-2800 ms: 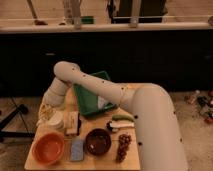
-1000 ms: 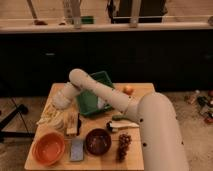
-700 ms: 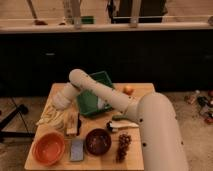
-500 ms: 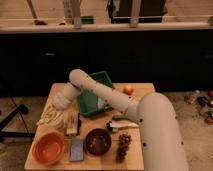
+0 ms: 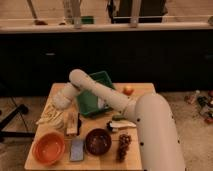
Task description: Place banana in paper cup
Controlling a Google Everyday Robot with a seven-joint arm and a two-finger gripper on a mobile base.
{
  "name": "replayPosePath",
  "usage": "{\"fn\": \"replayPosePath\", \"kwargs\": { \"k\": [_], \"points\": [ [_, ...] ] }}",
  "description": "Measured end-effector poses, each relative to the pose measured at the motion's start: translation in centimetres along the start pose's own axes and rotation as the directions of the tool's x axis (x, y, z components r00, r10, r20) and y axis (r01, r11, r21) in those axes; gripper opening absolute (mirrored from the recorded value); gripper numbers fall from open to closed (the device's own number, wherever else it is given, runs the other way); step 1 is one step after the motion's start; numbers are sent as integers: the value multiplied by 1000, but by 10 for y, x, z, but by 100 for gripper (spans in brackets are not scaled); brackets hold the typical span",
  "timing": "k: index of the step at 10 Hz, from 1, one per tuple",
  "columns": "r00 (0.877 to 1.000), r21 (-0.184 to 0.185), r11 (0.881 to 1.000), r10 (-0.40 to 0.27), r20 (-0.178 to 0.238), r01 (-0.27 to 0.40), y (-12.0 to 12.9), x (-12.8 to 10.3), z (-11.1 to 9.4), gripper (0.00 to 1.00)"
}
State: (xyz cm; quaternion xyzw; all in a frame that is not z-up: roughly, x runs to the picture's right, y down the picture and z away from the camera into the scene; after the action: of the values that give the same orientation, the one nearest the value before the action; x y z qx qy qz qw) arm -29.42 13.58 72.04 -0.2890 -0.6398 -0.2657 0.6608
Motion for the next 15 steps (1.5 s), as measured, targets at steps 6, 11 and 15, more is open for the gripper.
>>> {"fn": "replayPosePath", "kwargs": {
  "k": [6,11,15],
  "points": [
    [1000,13,1000,22,11,-22,0,9,0,3],
    [1000,22,1000,22,5,-22,1,11,-5,13],
    [999,36,999,35,6,-35,2,12,-9,53]
  ]
}}
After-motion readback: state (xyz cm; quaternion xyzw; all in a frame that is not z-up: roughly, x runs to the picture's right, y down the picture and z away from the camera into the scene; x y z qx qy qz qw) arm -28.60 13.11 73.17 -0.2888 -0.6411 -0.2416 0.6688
